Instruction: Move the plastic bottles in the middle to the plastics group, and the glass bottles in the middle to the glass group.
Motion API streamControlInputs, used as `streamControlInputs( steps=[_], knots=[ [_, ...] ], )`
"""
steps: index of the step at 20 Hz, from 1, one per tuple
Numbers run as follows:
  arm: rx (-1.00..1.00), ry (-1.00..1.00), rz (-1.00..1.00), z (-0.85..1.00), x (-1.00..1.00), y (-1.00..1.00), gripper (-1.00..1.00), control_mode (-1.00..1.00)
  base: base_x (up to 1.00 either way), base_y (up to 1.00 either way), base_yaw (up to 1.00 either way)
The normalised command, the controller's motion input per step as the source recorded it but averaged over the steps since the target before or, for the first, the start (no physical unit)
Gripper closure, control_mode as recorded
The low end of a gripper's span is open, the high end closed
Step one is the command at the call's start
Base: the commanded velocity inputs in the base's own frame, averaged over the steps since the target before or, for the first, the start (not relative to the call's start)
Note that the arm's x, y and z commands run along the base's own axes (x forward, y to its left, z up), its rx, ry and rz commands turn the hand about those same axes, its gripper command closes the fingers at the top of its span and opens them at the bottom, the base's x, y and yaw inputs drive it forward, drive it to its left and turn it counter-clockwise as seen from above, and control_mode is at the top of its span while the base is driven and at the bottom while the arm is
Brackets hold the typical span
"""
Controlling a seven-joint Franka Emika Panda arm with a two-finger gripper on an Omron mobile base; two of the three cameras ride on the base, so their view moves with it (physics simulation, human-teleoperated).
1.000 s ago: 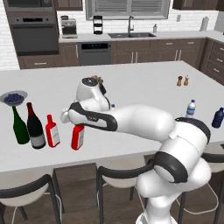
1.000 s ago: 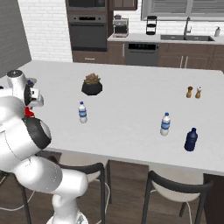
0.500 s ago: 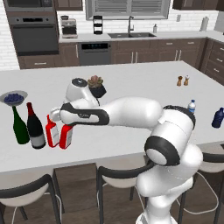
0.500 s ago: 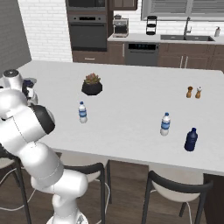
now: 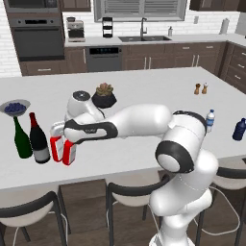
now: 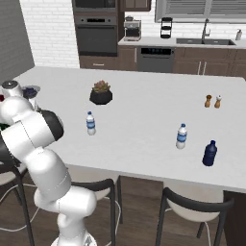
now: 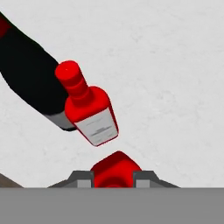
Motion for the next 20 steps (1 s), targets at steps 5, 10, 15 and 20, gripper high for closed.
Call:
streamControlInputs(
  steps=[5,10,15,20],
  knots=[
    [0.00,0.00,0.00,-0.29,0.00,0.01,1.00,-1.00,0.00,0.00,0.00],
    [0.00,0.00,0.00,-0.25,0.00,0.04,1.00,-1.00,0.00,0.00,0.00],
    [0.00,-0.01,0.00,-0.19,0.04,0.10,1.00,-1.00,0.00,0.00,0.00],
    [0.00,-0.01,0.00,-0.26,0.01,0.09,1.00,-1.00,0.00,0.00,0.00]
  ],
)
